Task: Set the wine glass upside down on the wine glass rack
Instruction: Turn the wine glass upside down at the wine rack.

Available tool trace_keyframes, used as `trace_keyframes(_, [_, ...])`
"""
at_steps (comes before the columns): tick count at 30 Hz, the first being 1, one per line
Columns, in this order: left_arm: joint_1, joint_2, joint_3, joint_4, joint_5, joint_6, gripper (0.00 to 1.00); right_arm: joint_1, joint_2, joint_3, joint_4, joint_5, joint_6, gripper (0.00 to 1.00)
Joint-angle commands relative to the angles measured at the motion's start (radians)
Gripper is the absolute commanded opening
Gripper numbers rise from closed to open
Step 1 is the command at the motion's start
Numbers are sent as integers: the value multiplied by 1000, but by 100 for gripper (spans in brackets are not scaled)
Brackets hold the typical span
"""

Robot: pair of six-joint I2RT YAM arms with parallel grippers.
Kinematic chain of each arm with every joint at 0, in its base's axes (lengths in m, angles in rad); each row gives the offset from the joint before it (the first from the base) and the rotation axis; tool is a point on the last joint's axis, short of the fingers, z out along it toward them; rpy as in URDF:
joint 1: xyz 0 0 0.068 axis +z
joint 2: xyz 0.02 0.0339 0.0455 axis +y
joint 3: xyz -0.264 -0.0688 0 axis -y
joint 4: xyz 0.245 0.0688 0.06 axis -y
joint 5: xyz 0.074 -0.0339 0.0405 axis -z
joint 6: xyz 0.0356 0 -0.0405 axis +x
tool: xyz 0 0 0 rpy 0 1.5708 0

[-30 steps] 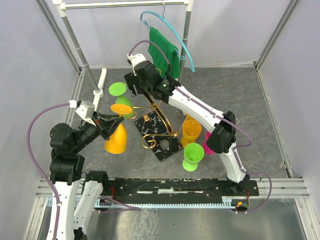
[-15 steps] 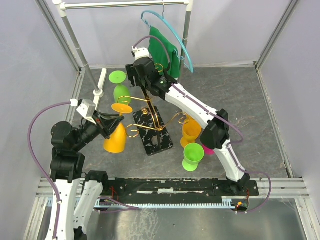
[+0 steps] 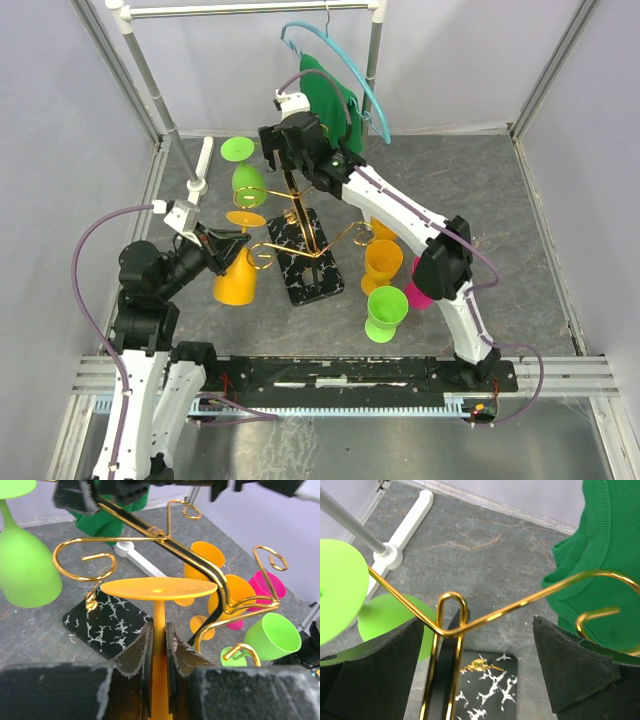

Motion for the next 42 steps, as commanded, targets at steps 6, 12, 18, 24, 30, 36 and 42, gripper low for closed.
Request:
trace_keyframes(6, [-2, -50, -103, 234, -103, -47, 3, -11, -270, -136, -10, -83, -109, 100])
trace_keyframes(12, [-2, -110, -235, 469, -124, -151, 3, -10, -411, -225, -51, -89, -156, 100])
trace_keyframes(18, [-2, -132, -398, 756, -160, -270, 3, -11, -525, -314, -48, -52, -204, 100])
trace_keyframes(24, [-3, -71, -466, 930, -185, -304, 3, -11, -560, -339, -55, -32, -232, 100])
trace_keyframes(30, [-35, 6, -492, 1037, -187, -281, 3, -11, -565, -352, -57, -7, -257, 100])
trace_keyframes(36, [-126, 94, -492, 1065, -253, -187, 3, -12, -567, -350, -51, -10, -265, 100])
trace_keyframes(42, [-255, 211, -470, 1106, -366, -54, 3, -12, -568, -354, -51, 8, -280, 100])
